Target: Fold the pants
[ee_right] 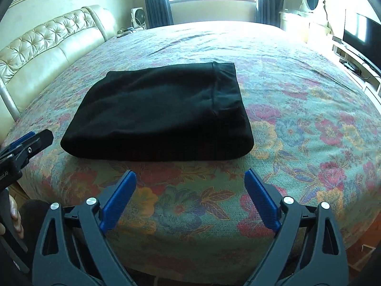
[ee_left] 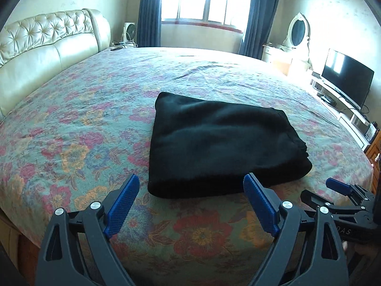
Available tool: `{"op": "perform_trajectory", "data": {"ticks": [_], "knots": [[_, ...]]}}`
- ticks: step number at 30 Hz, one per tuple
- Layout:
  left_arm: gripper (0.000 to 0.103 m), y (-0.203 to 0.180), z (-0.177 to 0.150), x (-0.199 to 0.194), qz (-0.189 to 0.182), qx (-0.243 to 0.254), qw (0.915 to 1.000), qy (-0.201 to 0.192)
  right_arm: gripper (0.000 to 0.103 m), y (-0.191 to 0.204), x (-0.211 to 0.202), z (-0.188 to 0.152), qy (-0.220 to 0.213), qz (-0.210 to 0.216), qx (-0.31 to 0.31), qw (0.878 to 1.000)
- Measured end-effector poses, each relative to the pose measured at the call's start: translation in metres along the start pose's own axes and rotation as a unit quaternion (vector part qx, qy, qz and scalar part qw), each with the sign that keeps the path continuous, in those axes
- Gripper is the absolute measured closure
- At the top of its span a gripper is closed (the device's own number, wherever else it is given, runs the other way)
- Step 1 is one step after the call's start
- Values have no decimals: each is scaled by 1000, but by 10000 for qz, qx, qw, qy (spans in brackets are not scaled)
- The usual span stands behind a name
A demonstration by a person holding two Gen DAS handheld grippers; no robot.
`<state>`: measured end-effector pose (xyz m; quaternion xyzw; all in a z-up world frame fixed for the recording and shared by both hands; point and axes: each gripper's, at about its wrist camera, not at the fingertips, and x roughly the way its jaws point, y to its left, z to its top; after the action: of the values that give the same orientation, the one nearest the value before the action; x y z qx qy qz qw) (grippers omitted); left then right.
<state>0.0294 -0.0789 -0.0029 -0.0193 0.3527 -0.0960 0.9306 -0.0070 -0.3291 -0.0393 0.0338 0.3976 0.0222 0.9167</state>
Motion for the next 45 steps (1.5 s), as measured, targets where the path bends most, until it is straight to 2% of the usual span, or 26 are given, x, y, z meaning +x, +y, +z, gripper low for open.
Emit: {"op": "perform_trajectory", "data": {"ticks": [5, 9, 20, 27, 31, 45], "knots": [[14, -9, -8, -2, -42, -66, 9997, 216, 10, 3, -7, 5, -91, 7, -36, 10000], [14, -13, -12, 1, 110, 7, 9994, 331, 10, 1, -10, 6, -84, 36, 49, 9999], [14, -18, -12, 3, 276, 156, 9988, 368, 10, 6, -11, 5, -77, 39, -20, 10000], [14, -17, -11, 1, 132, 175, 9993, 305, 10, 6, -8, 3, -20, 53, 5, 10000], [14, -18, -9, 0, 246, 230, 9991, 255, 10, 8, -7, 2, -1, 67, -6, 10000], [14, -14, -10, 6, 237, 199, 9988, 384, 10, 9, -5, -1, 46, 82, -9, 10000]]}}
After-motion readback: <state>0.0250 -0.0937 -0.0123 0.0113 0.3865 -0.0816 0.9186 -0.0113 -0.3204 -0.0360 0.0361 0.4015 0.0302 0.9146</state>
